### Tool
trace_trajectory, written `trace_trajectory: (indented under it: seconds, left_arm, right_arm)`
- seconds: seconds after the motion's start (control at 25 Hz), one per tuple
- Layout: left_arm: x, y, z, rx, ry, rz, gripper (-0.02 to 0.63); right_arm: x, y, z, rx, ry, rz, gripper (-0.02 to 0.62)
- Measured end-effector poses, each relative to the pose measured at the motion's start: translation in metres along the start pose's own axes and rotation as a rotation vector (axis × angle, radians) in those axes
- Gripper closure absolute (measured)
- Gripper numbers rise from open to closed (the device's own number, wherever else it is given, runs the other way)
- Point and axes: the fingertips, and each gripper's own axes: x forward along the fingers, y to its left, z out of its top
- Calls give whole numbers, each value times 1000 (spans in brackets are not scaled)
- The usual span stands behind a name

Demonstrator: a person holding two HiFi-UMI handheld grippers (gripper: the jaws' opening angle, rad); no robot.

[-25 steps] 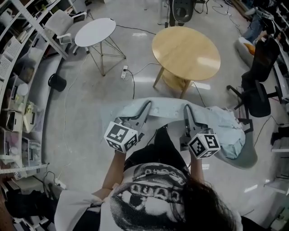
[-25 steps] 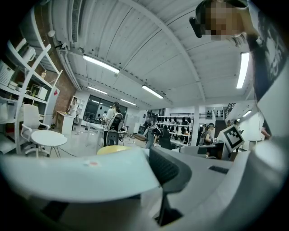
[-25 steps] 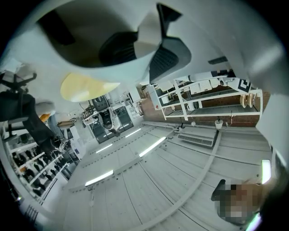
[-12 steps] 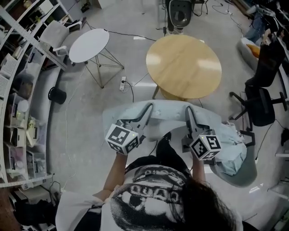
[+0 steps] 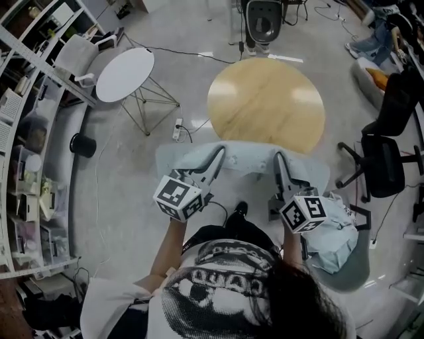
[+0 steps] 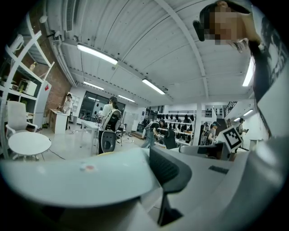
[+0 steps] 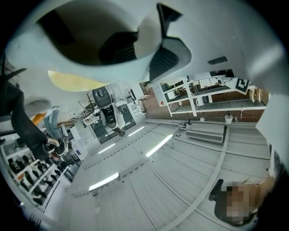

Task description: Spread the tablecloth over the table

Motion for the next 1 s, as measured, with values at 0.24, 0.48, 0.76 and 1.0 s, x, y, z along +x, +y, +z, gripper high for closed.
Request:
trace_trajectory:
  seconds: [0.24, 0.48, 0.76, 1.0]
  left_arm:
    - [30, -4, 3, 52, 17, 2, 541]
    - [34, 3, 10, 30, 20, 18, 541]
    - [51, 10, 21, 31, 28, -13, 540]
    - [84, 19, 26, 47, 47, -82, 540]
  right_arm:
    - [9, -28, 7, 30, -3, 0, 523]
    - [21, -28, 14, 38, -15, 24, 523]
    - [31, -36, 26, 45, -50, 6, 525]
    - [42, -55, 34, 59, -77, -51, 523]
